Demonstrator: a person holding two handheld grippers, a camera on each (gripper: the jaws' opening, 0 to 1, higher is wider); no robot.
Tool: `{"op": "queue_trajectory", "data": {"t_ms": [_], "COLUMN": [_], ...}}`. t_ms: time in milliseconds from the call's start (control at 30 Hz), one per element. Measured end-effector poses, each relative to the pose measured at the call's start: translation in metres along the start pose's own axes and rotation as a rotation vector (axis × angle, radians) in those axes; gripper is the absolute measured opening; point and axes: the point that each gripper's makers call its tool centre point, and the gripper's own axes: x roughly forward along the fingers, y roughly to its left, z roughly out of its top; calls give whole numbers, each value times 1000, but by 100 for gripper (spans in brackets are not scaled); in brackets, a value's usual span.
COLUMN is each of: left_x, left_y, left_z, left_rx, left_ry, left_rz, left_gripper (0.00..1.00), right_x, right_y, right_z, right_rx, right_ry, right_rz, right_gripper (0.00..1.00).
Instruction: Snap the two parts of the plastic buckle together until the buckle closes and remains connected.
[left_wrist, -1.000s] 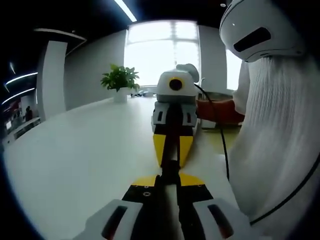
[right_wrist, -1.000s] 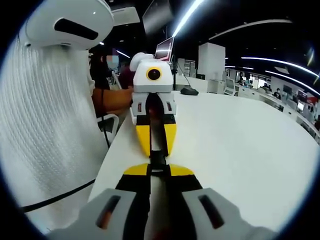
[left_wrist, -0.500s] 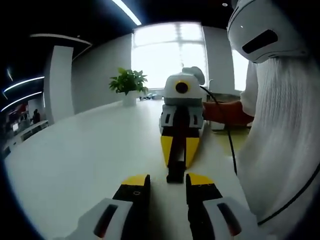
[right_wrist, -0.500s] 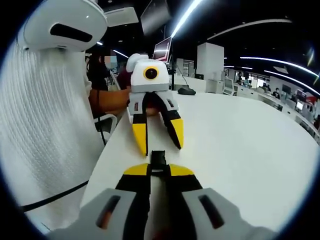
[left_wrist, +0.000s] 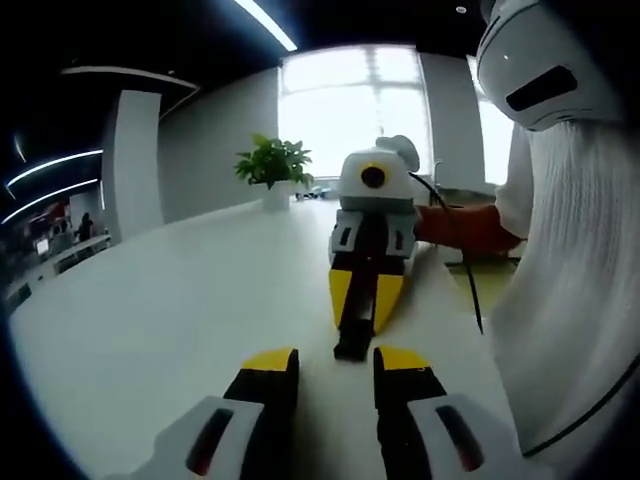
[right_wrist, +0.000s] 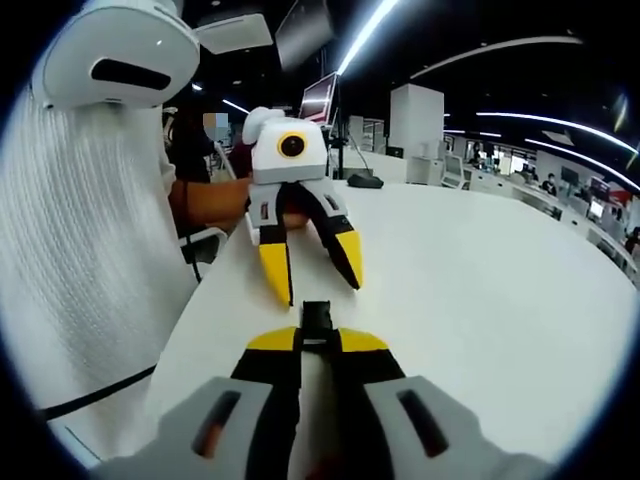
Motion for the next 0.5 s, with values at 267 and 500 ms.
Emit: {"op": "queue_trajectory", "data": {"t_ms": [267,500], "left_x": [-2,-11], "left_y": [21,53], "left_z": [5,11], "left_rx": [-15,-105], "left_ry": [-31,-86], "left_rz": [90,219], "left_gripper": [34,36], "right_x": [-1,-3], "right_y": [-28,-53], "right_z": [-4,-5], "right_rx": [5,7], "right_ry": [11,6], "right_rz": [9,16], "right_gripper": [12,12]}}
